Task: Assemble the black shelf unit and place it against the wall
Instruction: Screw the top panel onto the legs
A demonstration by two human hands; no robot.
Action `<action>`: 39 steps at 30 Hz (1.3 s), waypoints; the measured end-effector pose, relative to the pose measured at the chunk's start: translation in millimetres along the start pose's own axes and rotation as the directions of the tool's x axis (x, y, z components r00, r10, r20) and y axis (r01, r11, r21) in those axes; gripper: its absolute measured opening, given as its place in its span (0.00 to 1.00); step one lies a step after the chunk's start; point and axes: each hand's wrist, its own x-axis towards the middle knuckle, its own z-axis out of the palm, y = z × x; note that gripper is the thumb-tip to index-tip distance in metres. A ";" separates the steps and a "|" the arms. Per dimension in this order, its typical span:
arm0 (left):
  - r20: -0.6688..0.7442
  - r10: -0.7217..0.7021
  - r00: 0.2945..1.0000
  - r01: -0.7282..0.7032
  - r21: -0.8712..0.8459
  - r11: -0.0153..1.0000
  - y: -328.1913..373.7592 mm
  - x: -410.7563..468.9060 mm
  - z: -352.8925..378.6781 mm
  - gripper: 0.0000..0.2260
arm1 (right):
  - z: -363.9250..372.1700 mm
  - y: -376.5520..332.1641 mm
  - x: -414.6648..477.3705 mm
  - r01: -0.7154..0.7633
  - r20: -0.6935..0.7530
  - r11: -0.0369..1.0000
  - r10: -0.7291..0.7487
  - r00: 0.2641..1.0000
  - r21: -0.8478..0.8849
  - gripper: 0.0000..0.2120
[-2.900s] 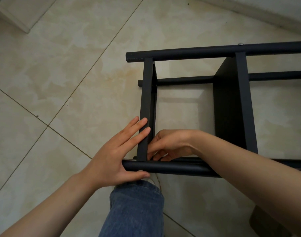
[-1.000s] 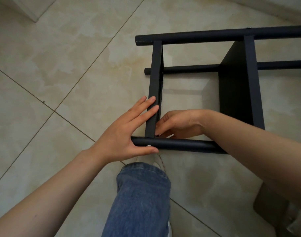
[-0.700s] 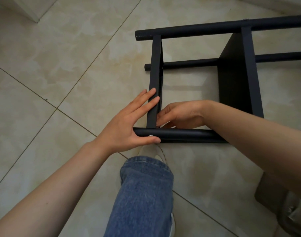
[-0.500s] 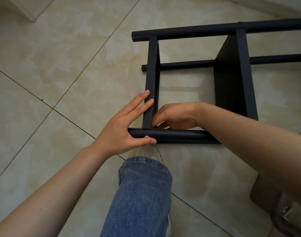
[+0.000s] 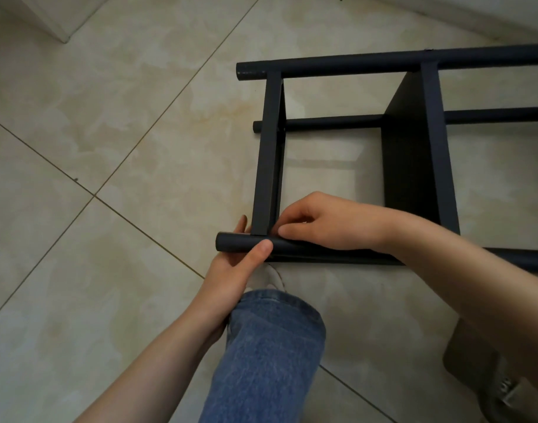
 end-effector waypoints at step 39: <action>-0.056 0.270 0.961 -0.274 -0.071 0.959 153.5 -40.3 32.3 0.26 | -56.0 -64.1 -134.5 -0.210 -0.397 0.710 -0.106 0.911 -0.672 0.21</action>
